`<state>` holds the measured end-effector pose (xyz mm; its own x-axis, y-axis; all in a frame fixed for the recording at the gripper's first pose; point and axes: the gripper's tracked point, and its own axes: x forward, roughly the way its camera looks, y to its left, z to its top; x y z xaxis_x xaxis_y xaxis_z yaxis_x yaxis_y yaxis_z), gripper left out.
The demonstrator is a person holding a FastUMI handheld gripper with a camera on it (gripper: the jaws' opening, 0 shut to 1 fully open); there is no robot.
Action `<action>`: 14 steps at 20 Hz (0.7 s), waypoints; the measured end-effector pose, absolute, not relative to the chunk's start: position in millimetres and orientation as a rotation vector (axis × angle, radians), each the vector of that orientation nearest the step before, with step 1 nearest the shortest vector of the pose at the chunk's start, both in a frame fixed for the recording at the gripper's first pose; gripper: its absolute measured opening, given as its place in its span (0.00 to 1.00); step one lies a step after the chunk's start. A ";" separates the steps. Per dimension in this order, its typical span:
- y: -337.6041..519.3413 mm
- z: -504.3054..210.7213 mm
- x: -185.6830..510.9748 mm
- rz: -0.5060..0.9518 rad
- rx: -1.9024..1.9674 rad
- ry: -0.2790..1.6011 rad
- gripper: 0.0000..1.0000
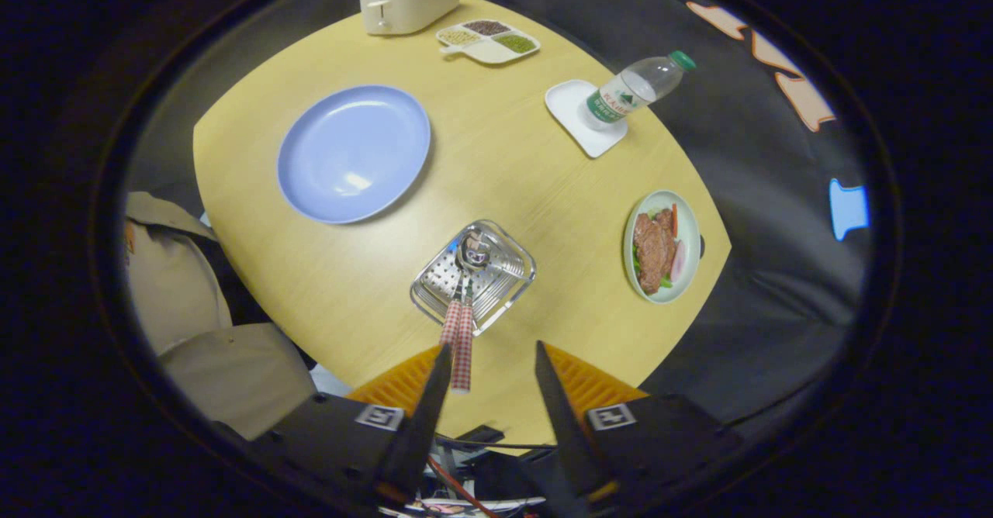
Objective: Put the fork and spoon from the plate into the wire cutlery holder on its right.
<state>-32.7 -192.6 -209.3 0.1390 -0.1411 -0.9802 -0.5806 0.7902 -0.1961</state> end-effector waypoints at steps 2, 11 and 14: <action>-190.9 -200.7 -26.7 0.310 -0.581 1.350 0.99; -149.2 -143.1 -8.6 0.100 -0.168 0.900 0.99; -137.8 -118.6 -10.6 0.049 -0.067 0.736 0.99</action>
<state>-10.6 -137.8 -118.6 0.7399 0.0213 -0.6724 -0.0685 0.9967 -0.0437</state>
